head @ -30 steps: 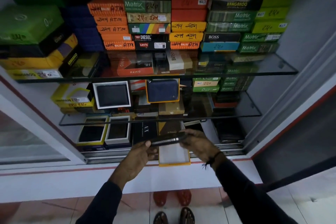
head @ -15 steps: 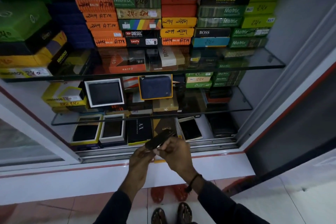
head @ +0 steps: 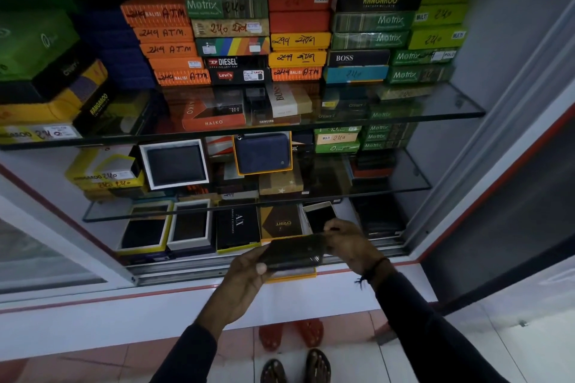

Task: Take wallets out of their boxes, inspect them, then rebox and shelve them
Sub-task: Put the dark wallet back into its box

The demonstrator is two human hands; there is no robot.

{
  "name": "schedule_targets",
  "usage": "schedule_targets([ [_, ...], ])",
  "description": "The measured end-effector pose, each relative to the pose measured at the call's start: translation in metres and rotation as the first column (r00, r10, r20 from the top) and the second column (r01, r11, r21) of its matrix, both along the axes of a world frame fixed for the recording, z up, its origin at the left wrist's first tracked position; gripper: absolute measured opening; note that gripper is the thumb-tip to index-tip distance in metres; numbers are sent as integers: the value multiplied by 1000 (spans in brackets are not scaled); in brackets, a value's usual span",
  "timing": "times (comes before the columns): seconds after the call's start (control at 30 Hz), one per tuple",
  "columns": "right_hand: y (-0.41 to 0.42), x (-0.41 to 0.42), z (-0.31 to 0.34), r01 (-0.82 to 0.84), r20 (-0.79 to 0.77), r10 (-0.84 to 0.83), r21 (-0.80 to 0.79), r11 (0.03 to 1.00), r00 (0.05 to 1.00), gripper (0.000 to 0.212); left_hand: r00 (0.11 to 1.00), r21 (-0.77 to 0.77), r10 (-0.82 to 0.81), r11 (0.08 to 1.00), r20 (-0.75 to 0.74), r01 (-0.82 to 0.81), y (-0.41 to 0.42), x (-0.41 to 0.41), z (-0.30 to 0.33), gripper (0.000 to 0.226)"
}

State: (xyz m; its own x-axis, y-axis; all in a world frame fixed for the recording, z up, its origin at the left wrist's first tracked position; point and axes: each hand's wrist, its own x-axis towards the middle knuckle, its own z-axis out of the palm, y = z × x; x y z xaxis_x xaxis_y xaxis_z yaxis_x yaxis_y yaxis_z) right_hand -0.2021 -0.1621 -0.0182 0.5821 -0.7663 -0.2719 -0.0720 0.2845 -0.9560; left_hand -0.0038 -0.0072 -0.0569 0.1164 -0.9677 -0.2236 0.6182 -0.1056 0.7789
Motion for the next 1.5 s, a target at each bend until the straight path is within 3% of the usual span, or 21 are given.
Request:
schedule_targets([
  [0.1,8,18,-22,-155,111,144,94,983,983,8,989,-38,-137,990,46,139,-3,-7,12,81],
  [0.23,9,23,-27,-94,96,64,341,935,993,62,965,-1,-183,982,188,187,0,6,29,84],
  [0.3,7,15,-31,-89,27,86,446,891,996,63,928,62,-186,983,323,175,0,16,34,91],
  [0.43,13,5,-27,-99,25,96,319,943,995,24,865,102,-140,989,481,104,0,26,37,98],
  [0.5,17,7,-27,-39,24,37,80,996,999,31,805,91,-96,994,585,53,-2,21,32,91],
  [0.57,22,11,-27,6,-76,-27,-271,963,997,35,602,-30,86,994,794,-103,-3,12,26,74],
  [0.6,25,13,-30,-21,-169,-70,-483,875,983,34,406,-154,192,980,893,-126,-1,6,21,66],
  [0.67,31,12,-35,-151,-314,-200,-808,569,928,38,-39,-393,393,919,919,1,4,-5,9,48],
  [0.7,35,10,-38,-189,-330,-259,-873,449,908,40,-164,-443,447,894,879,65,7,-9,6,40],
  [0.77,41,7,-42,-180,-320,-342,-906,382,884,41,-244,-474,481,876,842,92,10,-14,1,33],
  [0.83,42,6,-45,-151,-328,-348,-881,449,878,35,-236,-464,468,883,852,77,13,-16,0,36],
  [0.87,40,5,-45,-125,-339,-331,-840,528,881,32,-187,-453,454,890,871,46,12,-17,2,38],
  [0.93,33,5,-41,8,-260,-235,-656,755,937,28,65,-362,371,925,926,-117,8,-17,5,35],
  [0.97,30,6,-36,98,-150,-178,-427,899,972,25,221,-275,321,937,921,-216,4,-15,7,32],
  [1.0,27,10,-38,130,-44,-140,-174,976,989,20,367,-165,278,936,887,-311,-3,-12,7,27],
  [1.03,23,14,-45,173,16,-173,-11,985,985,18,481,-40,238,922,844,-386,-9,-10,4,21],
  [1.1,15,28,-61,253,-142,-253,-13,967,957,23,612,169,185,864,769,-474,-21,-7,-4,12],
  [1.23,10,47,-66,228,-467,-273,-152,962,841,22,682,386,39,800,730,-459,-38,-3,-18,16],
  [1.33,10,46,-67,81,-637,-230,-254,964,736,25,564,449,-127,753,816,-480,-46,-1,-33,35],
  [1.43,13,42,-69,147,-659,-249,-208,967,710,38,575,513,-200,728,794,-455,-48,3,-48,58],
  [1.5,11,39,-72,143,-653,-198,-137,980,731,28,583,538,-238,731,777,-419,-50,8,-57,54],
])
